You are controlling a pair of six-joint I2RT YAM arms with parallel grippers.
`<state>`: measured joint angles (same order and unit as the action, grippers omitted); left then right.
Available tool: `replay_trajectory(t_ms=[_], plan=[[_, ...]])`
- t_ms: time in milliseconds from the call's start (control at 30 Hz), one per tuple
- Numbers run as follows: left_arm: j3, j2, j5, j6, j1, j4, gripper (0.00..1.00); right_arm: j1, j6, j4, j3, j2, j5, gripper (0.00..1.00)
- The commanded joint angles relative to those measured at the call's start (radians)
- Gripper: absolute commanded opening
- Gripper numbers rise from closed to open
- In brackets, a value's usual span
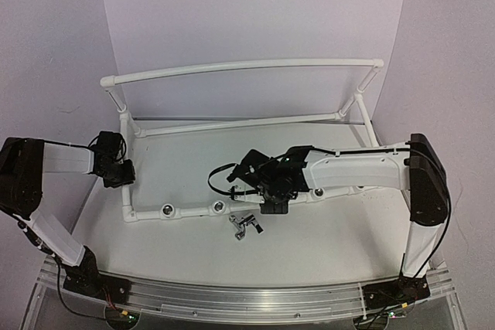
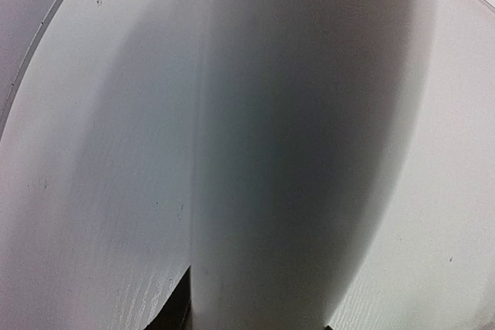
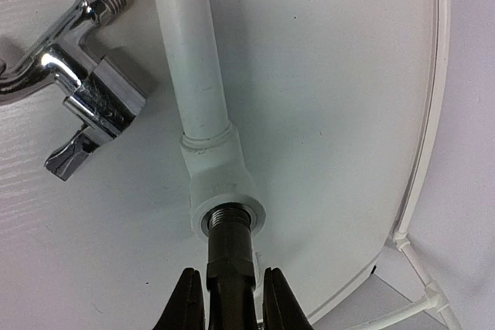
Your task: Install the water faucets
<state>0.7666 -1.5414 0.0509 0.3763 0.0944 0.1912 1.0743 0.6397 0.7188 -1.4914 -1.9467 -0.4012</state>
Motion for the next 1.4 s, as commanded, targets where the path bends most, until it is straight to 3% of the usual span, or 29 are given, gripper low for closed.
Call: replay_trajectory(t_ms=[0,667,1367], plan=[[0.014,-0.052,-0.097,0.335,-0.012,-0.001,0.00,-0.011,-0.128,-0.068,0.063,0.015,0.150,0.00],[0.017,-0.052,-0.087,0.337,-0.013,0.010,0.00,-0.025,-0.259,-0.163,0.154,0.062,0.173,0.00],[0.031,-0.056,-0.087,0.343,-0.013,0.019,0.00,-0.026,-0.718,-0.149,0.142,0.089,0.274,0.00]])
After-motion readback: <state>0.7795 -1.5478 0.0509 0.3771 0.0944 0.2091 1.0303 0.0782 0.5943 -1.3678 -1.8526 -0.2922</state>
